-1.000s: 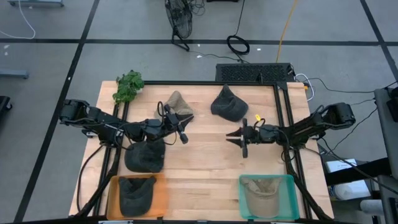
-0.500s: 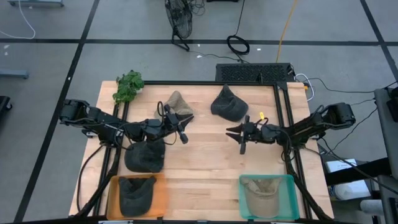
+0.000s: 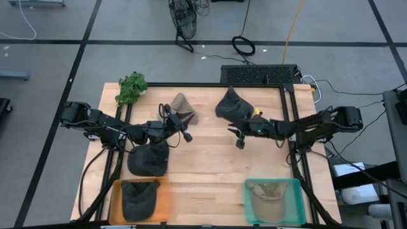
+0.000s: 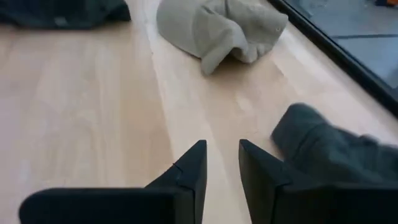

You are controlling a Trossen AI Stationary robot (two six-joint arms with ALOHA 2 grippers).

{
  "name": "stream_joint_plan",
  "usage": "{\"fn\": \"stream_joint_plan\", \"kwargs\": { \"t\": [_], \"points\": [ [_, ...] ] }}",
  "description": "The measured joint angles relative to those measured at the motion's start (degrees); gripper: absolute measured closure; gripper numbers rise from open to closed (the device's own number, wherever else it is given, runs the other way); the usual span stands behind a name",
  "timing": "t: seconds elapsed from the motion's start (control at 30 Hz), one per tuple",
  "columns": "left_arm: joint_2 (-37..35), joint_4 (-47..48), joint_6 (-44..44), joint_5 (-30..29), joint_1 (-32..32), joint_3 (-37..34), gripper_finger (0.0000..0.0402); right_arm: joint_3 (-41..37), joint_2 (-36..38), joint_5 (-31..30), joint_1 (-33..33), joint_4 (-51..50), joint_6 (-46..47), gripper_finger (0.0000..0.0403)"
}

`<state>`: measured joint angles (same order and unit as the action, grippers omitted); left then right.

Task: Pick & Place hat
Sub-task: Put the top black cap into the orange bin

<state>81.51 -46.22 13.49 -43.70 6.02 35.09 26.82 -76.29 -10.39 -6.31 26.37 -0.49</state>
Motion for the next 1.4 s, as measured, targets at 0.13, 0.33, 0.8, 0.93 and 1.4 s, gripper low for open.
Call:
{"fn": "stream_joint_plan", "kwargs": {
  "t": [0.13,0.33,0.8,0.93,1.4],
  "points": [
    [-1.5,-3.2,11.5,-5.5,0.0,0.0,0.035,7.8,0.0,0.0,-1.2,-10.7,-4.3,0.0317],
    [-6.8,-7.5,20.1,-9.2,0.4,0.1,0.035,15.2,0.0,-6.5,-2.4,-27.7,-12.2,0.029],
    [-13.6,-7.3,20.0,-7.4,7.8,0.1,0.035,17.0,0.5,-7.8,-9.0,-35.9,-17.3,0.027],
    [-16.8,-4.9,18.0,-7.4,7.8,0.1,0.035,18.2,-0.7,-2.8,-13.6,-35.4,-19.8,0.0263],
    [-29.4,15.6,-0.6,24.1,2.8,0.1,0.035,20.2,-7.8,3.2,-18.3,-34.9,-24.2,0.0242]
  ]
}}
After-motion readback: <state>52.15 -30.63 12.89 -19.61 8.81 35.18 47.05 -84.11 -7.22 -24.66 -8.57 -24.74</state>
